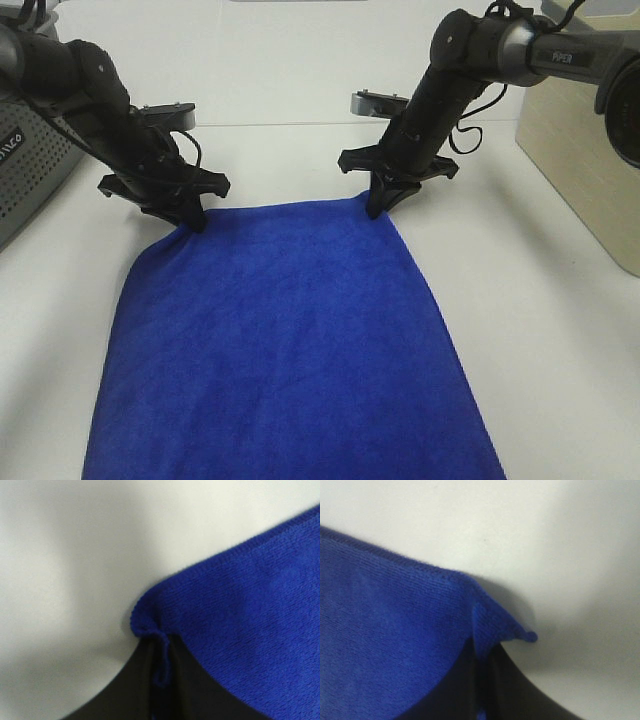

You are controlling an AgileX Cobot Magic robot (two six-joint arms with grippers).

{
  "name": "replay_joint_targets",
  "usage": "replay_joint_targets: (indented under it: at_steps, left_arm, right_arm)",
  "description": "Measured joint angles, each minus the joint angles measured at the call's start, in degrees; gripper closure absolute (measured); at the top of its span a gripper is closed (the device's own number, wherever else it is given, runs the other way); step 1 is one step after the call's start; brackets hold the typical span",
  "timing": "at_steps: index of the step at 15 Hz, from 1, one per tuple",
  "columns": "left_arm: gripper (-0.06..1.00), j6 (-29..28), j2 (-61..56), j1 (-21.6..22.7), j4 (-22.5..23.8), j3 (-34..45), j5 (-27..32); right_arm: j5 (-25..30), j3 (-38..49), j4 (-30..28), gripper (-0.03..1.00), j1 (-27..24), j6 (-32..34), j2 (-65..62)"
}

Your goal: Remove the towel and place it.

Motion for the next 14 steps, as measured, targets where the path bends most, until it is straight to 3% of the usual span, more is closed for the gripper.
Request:
replay_joint_targets:
  at_steps: [3,7,14]
  left_arm:
    - [0.94,5.2,0.0,-0.2,0.0,0.1,-0.8]
    - [0.94,6.5,0.1,-0.6,3.1,-1.3,-1.9]
    - [0.94,6.6,1.4,-0.6,6.0,-15.9,-7.2]
  right_arm:
    - [0.0,-0.2,-3.3,0.95,0.1,0.7,0.0]
    - [0.9,-1.7,-5.3,0.95,0.1,0.7,0.0]
    - [-0.7,-17.6,-7.3,0.95,0.1,0.7,0.4]
